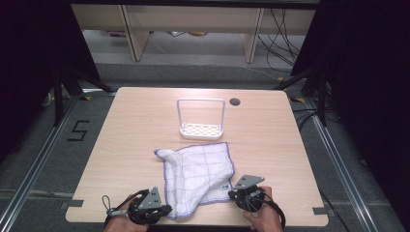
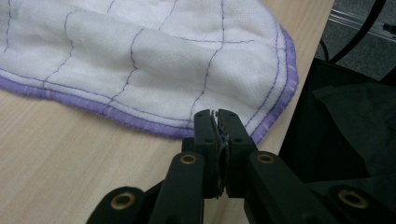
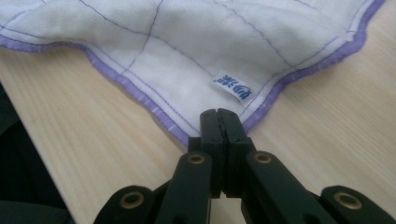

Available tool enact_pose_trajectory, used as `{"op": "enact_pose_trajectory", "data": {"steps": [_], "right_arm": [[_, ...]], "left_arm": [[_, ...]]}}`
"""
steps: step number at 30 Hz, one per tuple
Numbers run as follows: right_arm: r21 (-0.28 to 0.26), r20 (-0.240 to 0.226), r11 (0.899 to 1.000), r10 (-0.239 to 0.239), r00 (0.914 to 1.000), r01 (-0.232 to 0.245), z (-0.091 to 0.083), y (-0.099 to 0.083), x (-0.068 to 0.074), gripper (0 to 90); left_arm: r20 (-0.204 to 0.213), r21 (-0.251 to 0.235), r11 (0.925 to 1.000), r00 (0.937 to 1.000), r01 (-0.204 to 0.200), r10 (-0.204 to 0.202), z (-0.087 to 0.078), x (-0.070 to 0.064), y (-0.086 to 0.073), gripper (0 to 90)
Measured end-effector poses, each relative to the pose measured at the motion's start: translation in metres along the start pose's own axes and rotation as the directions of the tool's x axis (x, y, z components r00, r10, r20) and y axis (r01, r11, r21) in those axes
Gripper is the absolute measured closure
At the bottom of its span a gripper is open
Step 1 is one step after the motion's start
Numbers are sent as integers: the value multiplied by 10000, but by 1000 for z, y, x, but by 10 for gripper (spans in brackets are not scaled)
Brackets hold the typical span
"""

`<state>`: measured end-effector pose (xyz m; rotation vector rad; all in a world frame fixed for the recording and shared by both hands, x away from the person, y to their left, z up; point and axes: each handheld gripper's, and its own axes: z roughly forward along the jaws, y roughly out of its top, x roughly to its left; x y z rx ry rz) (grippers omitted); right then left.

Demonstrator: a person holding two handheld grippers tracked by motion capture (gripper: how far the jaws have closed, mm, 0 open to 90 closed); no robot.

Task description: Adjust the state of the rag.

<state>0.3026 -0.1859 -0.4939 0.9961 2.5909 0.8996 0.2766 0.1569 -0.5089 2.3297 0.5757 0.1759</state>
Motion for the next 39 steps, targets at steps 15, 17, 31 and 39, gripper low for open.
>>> {"op": "enact_pose_trajectory", "data": {"steps": [15, 17, 31, 39], "right_arm": [[-113, 281, 9993, 351, 9990, -348, -34, -39, 11, 900], [-345, 290, 9992, 200, 9994, -190, -34, -36, 9, 900], [-815, 549, 9924, 973, 9937, -926, -21, 22, -25, 676], [-739, 847, 9902, 1247, 9886, -1186, 10, 65, -65, 615]], "left_arm": [[74, -72, 9982, 9982, 601, -600, -16, -4, -16, 865], [154, -154, 9986, 9986, 512, -510, -17, -3, -15, 864], [362, -519, 9885, 9895, 1417, -1400, -24, 0, -20, 718], [-561, -1960, 9306, 9439, 3092, -3255, -40, 56, -10, 544]]}}
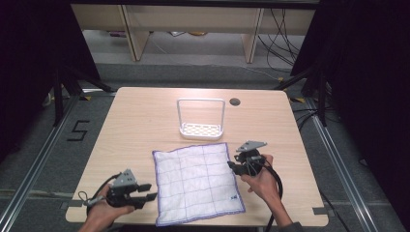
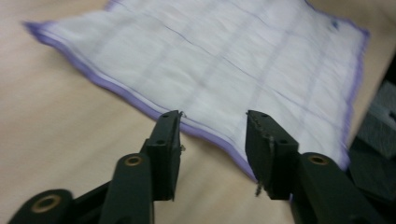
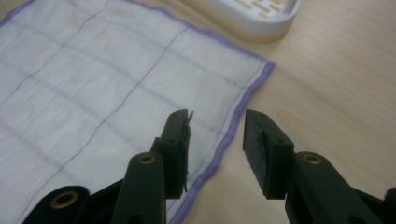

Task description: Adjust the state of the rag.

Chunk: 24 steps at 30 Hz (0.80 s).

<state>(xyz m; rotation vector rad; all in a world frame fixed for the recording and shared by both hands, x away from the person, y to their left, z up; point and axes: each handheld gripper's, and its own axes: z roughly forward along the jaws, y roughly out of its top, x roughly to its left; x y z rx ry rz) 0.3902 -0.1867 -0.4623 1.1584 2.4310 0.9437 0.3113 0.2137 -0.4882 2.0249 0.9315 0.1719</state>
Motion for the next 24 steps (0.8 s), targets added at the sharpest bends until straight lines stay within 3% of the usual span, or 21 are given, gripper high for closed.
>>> {"op": "enact_pose_trajectory", "data": {"steps": [2, 3, 4, 6, 7, 8, 9, 11, 14, 17, 20, 21, 24], "right_arm": [[4, 51, 10000, -47, 10000, 47, 14, 13, -13, 609], [4, 51, 10000, -47, 10000, 47, 14, 13, -13, 609], [-63, 63, 9999, 130, 9999, -130, 17, 16, -15, 610], [98, 48, 9998, 176, 9998, -176, 26, 24, -23, 608], [83, 93, 9996, 264, 9996, -265, 30, 27, -26, 608], [223, 165, 9990, 385, 9991, -388, 35, 32, -30, 601], [404, 154, 9989, 220, 9996, -226, 37, 35, -34, 600], [332, 182, 9984, 458, 9988, -464, 40, 40, -36, 600], [364, 336, 9988, 321, 9989, -334, 46, 47, -42, 595], [440, 255, 9972, 589, 9979, -600, 51, 52, -43, 593], [553, 303, 9977, 376, 9988, -392, 63, 54, -46, 590], [657, 242, 9964, 516, 9984, -531, 70, 54, -46, 591], [822, 352, 9953, 490, 9982, -517, 77, 54, -46, 591]], "left_arm": [[-465, -270, 9995, 9988, 141, -154, 2, 16, 10, 529], [-527, -29, 10000, 9986, 26, -28, 1, 24, 14, 529], [-669, -222, 9995, 9975, 227, -241, 4, 30, 19, 529], [-1048, -76, 9999, 9944, 104, -112, 7, 44, 28, 525], [-1182, -205, 9994, 9926, 265, -287, 13, 52, 34, 527], [-1218, 64, 9998, 9924, 182, -173, 14, 58, 37, 527], [-1358, 77, 9996, 9904, 269, -257, 18, 61, 41, 523], [-1409, 26, 9992, 9892, 408, -400, 23, 66, 45, 498], [-1614, 355, 9967, 9847, 724, -657, 34, 74, 54, 443], [-1724, 558, 9941, 9816, 926, -818, 45, 81, 59, 433], [-1859, 665, 9922, 9783, 1057, -918, 52, 85, 60, 427], [-1753, 570, 9915, 9788, 1171, -1055, 56, 87, 60, 430], [-1717, 694, 9917, 9806, 1080, -948, 57, 88, 60, 445]]}}
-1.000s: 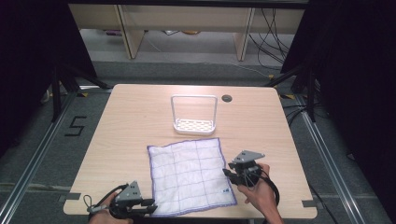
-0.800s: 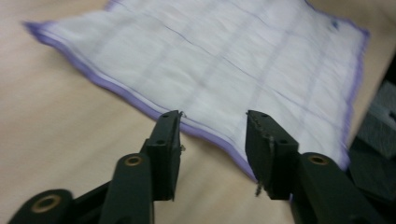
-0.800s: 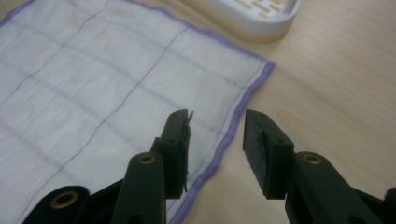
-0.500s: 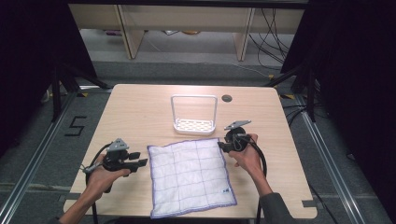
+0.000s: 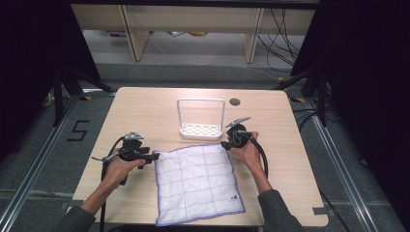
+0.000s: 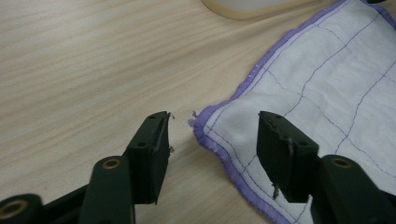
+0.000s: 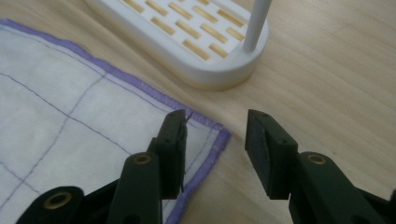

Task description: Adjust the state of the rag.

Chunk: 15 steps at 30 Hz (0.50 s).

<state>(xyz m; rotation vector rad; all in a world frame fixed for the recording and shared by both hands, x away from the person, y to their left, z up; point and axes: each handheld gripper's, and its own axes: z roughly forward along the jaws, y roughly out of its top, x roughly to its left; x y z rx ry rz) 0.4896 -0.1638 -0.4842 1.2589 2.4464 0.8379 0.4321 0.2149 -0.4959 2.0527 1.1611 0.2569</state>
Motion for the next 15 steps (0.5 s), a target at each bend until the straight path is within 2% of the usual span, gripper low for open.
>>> {"op": "enact_pose_trajectory", "data": {"steps": [1, 2, 3, 6, 7, 8, 9, 10, 11, 12, 14, 15], "right_arm": [[134, -7, 9999, -89, 10000, 90, 2, 0, 0, 591], [231, -54, 9997, 35, 10000, -34, 5, 0, 2, 592], [136, 46, 9993, -342, 9994, 341, 7, 0, -1, 594], [324, 63, 9994, -96, 9999, 94, 12, 0, 0, 621], [338, 3, 9993, -174, 9998, 174, 13, 0, 0, 688], [260, -10, 9992, -288, 9996, 289, 14, 0, 0, 713], [260, -10, 9992, -288, 9996, 289, 14, 0, 0, 713], [413, 21, 9989, -219, 9998, 218, 13, 0, 1, 764], [242, -114, 9987, -456, 9989, 458, 15, 1, 0, 812], [106, -205, 9984, -559, 9982, 561, 15, 1, 0, 846], [233, -199, 9983, -538, 9984, 542, 15, 1, 3, 868], [225, -175, 9964, -819, 9965, 823, 14, 2, 2, 873]], "left_arm": [[7, -32, 10000, 10000, -33, 33, 1, -1, 0, 468], [-10, 51, 10000, 10000, -44, 44, 1, -2, 0, 470], [-32, -18, 9999, 9999, -148, 148, 1, -3, 0, 482], [1, 110, 9990, 9991, -429, 429, 5, -3, 0, 554], [-44, 257, 9974, 9978, -668, 669, 8, -3, -1, 625], [-44, 257, 9974, 9978, -668, 669, 8, -3, -1, 663], [-22, 316, 9966, 9971, -754, 756, 9, -2, -2, 663], [-107, 243, 9967, 9969, -778, 781, 10, -2, -2, 717], [-76, 350, 9949, 9954, -947, 951, 9, -1, -2, 769], [-120, 248, 9960, 9962, -858, 862, 10, -1, -2, 808], [-34, 207, 9943, 9945, -1043, 1044, 10, -1, -1, 865], [-75, 136, 9939, 9940, -1092, 1094, 10, 0, -1, 875]]}}
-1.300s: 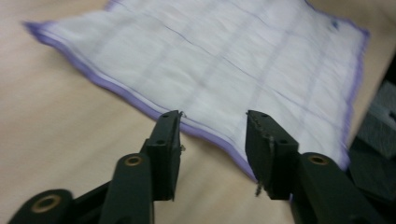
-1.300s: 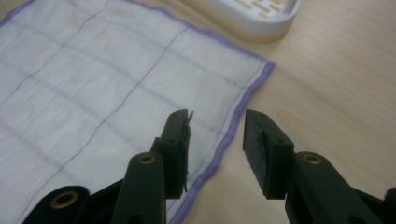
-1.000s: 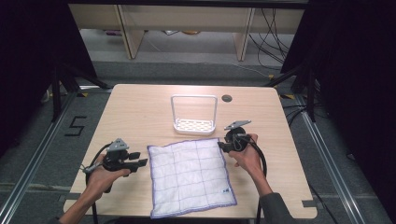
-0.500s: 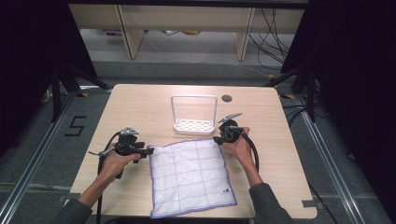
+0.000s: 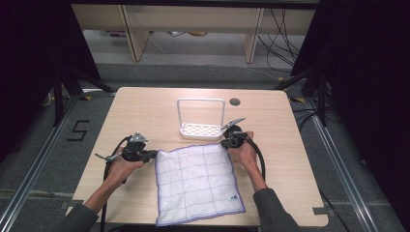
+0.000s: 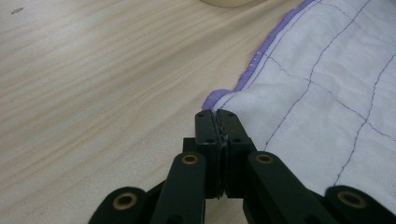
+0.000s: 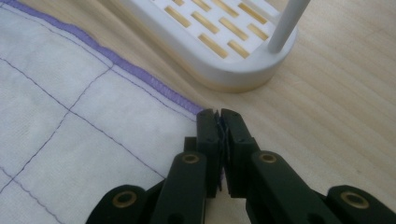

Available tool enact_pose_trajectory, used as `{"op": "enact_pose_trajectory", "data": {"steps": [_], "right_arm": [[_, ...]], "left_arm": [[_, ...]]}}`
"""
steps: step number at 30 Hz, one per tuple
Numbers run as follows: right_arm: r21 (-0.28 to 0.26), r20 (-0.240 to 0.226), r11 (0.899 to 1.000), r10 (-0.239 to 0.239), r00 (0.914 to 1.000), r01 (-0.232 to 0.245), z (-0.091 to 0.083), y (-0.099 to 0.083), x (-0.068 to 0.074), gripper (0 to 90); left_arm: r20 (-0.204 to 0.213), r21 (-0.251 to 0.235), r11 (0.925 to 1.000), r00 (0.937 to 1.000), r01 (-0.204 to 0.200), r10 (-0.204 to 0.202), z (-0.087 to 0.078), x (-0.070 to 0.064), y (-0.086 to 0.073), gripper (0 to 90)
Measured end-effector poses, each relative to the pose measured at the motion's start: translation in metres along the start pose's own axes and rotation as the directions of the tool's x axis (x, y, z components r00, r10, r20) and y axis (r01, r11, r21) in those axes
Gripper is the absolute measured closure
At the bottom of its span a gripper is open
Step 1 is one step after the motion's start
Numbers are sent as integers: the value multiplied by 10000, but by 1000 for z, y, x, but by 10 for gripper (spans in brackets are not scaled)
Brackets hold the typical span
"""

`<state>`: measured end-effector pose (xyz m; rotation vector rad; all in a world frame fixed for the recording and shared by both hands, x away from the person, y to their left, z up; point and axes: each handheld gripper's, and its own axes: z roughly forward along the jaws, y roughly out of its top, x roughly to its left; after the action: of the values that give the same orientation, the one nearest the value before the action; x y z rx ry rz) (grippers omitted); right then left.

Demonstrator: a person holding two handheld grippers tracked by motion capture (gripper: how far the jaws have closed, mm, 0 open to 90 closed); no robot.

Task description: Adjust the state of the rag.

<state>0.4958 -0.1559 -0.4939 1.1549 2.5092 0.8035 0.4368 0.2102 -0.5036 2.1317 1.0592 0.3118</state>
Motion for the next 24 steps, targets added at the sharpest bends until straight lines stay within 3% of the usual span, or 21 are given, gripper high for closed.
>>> {"op": "enact_pose_trajectory", "data": {"steps": [1, 6, 7, 12, 18, 22, 24], "right_arm": [[75, -55, 9997, 218, 9997, -217, -2, 0, 3, 874], [-293, 6, 9995, -119, 9999, 119, -11, 2, 0, 876], [-297, -20, 9995, 91, 10000, -91, -16, 3, 1, 877], [-529, -35, 9986, 74, 10000, -76, -30, 4, 1, 877], [-786, -143, 9969, 55, 9999, -66, -55, 8, 4, 878], [-1377, 8, 9901, -275, 9996, 273, -79, 16, 5, 878], [-1474, -14, 9888, -220, 9998, 215, -84, 18, 5, 878]], "left_arm": [[0, 0, 10000, 10000, 0, 0, 0, 0, 0, 876], [70, -134, 9998, 9999, -154, 155, -3, 2, 3, 880], [72, -161, 9998, 9999, -141, 142, -4, 1, 5, 883], [86, -481, 9984, 9995, -303, 307, -10, -3, 10, 885], [176, -994, 9929, 9975, -658, 679, -23, -9, 27, 886], [65, -1348, 9878, 9968, -786, 802, -33, -10, 40, 887], [31, -1451, 9856, 9961, -869, 883, -38, -9, 46, 887]]}}
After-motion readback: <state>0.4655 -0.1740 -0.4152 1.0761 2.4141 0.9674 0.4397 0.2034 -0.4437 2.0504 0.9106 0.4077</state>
